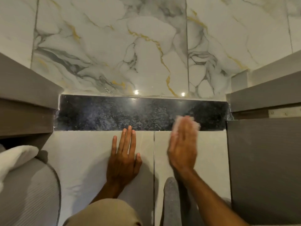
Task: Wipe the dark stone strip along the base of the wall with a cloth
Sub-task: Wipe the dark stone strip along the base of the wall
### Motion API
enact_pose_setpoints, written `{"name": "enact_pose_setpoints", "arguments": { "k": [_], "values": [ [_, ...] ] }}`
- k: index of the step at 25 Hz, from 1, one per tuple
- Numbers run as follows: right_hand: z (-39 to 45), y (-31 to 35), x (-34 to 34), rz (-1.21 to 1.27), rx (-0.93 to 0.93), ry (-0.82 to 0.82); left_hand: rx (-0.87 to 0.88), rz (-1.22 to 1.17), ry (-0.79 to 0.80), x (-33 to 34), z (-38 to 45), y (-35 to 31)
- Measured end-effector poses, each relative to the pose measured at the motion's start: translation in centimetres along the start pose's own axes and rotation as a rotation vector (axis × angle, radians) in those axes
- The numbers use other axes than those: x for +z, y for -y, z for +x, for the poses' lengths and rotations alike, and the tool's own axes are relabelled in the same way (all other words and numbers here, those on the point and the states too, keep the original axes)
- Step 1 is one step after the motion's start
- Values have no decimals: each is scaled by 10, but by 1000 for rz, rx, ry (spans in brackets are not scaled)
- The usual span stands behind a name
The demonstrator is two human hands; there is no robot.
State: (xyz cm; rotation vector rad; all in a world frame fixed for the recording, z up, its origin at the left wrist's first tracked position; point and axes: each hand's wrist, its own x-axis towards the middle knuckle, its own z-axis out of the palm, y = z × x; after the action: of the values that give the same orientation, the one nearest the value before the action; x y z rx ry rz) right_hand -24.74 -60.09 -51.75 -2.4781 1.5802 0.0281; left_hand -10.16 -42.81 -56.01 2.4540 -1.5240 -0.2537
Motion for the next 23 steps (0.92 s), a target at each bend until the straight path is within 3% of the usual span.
{"name": "enact_pose_setpoints", "arguments": {
  "k": [2,3,4,7,10,11,13,15,16,17,20,22,23],
  "values": [
    [41,15,-3,1,296,-42,-24,-34,-28,0,0,3],
    [63,50,5,2,304,-80,-35,-57,-44,1,1,5],
    [79,90,16,9,158,-89,-59,-77,-70,1,1,5],
    [55,189,46,-1,-550,25,-264,-18,-94,-1,-29,34],
    [6,128,39,-45,-870,129,-316,103,-34,-11,-73,69],
    [-1,96,28,-58,-859,153,-333,109,-26,-17,-80,78],
    [20,62,11,-75,-578,106,-368,100,-17,-23,-81,83],
    [63,95,8,-65,-206,68,-388,101,-17,-22,-77,81],
    [83,132,16,-56,-144,60,-383,99,-26,-20,-76,81],
    [96,176,28,-13,-184,79,-382,102,-36,-18,-77,83],
    [83,281,47,85,-530,236,-398,129,-77,-16,-79,82],
    [75,273,43,66,-687,253,-401,118,-65,-19,-79,81],
    [76,243,37,83,-653,224,-398,103,-54,-21,-79,81]
  ]
}}
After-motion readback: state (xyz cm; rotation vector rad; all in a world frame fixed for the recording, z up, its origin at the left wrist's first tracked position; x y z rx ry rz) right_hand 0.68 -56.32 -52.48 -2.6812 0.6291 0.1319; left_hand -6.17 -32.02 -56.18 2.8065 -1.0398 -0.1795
